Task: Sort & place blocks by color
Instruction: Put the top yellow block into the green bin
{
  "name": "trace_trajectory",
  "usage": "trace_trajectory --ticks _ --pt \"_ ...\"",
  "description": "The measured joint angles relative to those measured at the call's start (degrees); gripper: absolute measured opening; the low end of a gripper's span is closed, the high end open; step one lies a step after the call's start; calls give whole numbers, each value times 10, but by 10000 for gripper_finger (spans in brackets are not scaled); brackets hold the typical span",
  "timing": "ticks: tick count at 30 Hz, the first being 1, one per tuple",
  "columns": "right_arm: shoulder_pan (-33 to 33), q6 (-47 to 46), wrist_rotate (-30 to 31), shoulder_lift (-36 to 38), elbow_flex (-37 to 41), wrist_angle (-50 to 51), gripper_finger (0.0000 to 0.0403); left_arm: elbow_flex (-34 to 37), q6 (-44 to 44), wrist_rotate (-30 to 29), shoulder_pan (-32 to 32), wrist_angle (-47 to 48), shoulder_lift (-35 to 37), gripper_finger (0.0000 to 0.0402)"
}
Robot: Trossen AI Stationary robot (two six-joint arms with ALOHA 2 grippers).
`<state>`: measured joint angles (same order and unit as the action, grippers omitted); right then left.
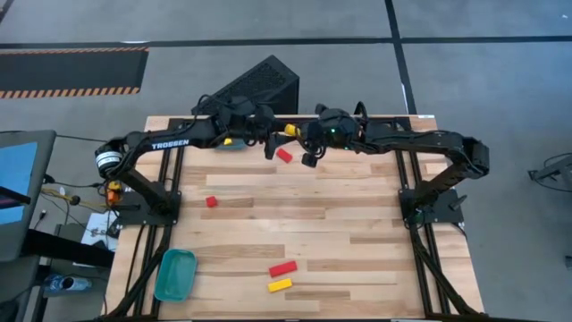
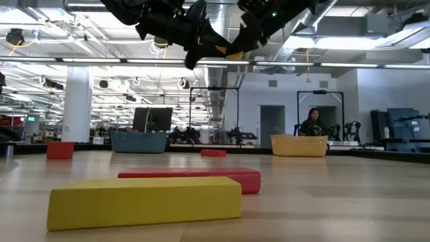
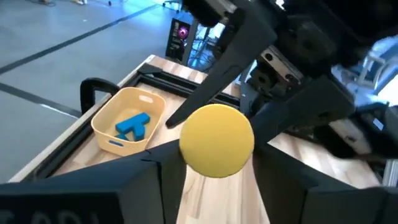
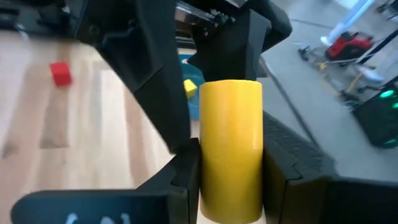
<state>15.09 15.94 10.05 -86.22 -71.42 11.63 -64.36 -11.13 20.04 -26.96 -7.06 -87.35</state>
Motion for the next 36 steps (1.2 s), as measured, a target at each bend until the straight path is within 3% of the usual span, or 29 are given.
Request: trace_trajectory --ticks 7,14,25,28,36 --pt "0 46 22 -3 0 -6 113 -2 -59 -2 -14 -13 1 157" --pt "0 68 35 -3 0 -24 128 -2 -63 2 -16 -6 1 158" --pt "1 111 40 -1 1 -34 127 -1 -67 -10 -16 -21 1 93" --pt "1 111 40 -1 1 -33 127 -1 -67 -10 -16 -25 1 116" --pt "0 111 31 -1 1 -32 128 -1 -67 -13 -16 -34 1 236"
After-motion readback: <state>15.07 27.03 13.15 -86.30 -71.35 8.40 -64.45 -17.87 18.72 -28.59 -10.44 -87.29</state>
